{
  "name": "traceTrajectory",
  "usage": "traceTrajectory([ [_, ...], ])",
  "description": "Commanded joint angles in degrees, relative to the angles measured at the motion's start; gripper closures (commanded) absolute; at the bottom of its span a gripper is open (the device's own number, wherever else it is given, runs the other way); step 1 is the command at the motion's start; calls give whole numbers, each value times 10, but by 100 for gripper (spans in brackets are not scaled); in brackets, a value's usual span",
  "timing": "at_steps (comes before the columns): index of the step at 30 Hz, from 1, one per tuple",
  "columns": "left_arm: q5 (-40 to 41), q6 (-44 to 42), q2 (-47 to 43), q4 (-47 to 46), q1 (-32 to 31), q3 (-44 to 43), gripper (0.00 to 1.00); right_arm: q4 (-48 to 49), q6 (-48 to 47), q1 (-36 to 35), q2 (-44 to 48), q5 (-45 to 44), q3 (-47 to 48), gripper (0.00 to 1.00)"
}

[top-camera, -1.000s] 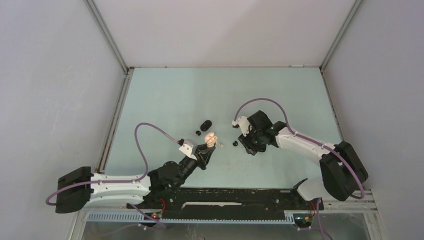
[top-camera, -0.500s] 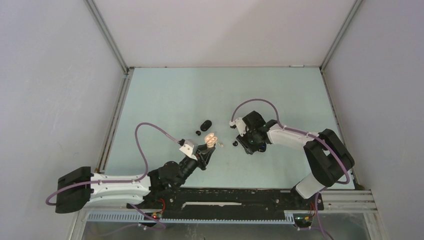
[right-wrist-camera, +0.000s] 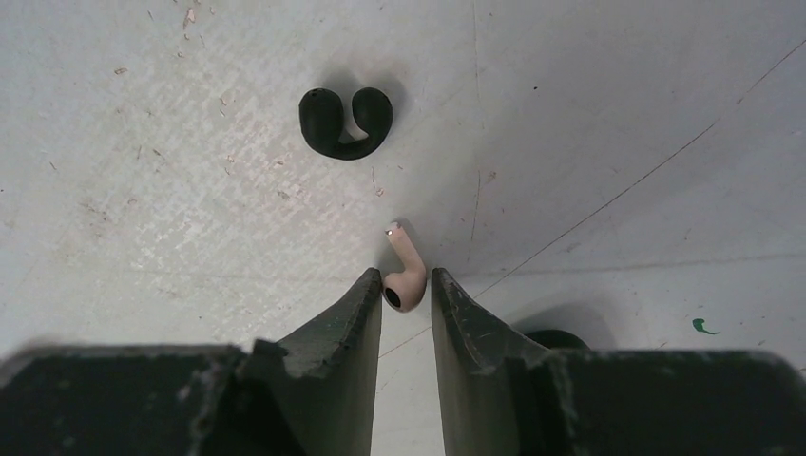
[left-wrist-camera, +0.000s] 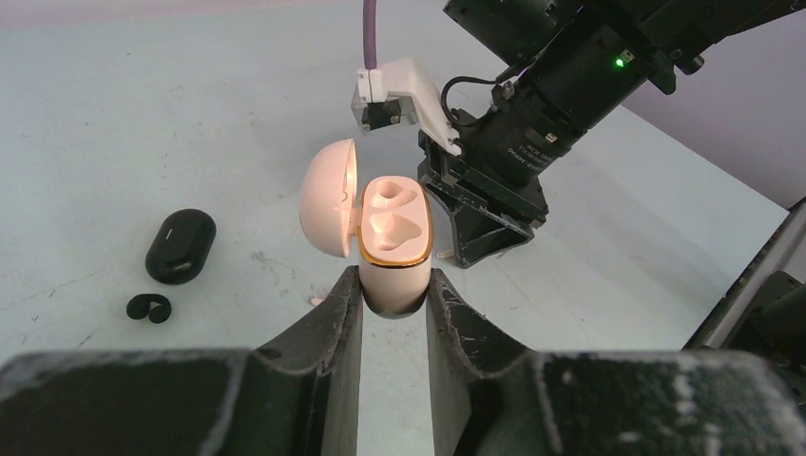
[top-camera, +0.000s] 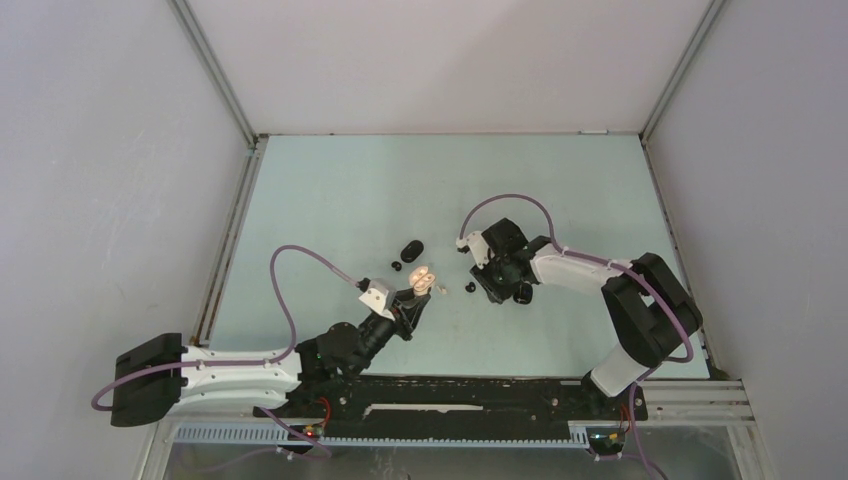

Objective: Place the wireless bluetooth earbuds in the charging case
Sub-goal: Pick up the earbud from the center of the board.

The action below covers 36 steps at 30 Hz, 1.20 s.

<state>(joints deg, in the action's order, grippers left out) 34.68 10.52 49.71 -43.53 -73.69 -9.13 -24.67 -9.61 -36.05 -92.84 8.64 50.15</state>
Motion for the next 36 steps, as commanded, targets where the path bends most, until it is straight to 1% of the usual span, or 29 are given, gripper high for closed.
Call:
traceTrajectory([
  [1, 12, 7, -2, -16, 2, -11, 100, 3, 7, -2, -16, -9, 11, 71],
  [9, 12, 12, -8, -16, 3, -6, 100, -9, 15, 0, -24, -31, 18, 68],
  [17, 12, 12, -5, -17, 2, -6, 100, -18, 15, 6, -25, -45, 21, 69],
  [23, 10, 11, 2, -22, 2, -7, 100, -26, 14, 10, -25, -60, 21, 68],
  [36, 4, 9, 18, -31, 2, -12, 100, -28, 11, 18, -30, -59, 21, 68],
])
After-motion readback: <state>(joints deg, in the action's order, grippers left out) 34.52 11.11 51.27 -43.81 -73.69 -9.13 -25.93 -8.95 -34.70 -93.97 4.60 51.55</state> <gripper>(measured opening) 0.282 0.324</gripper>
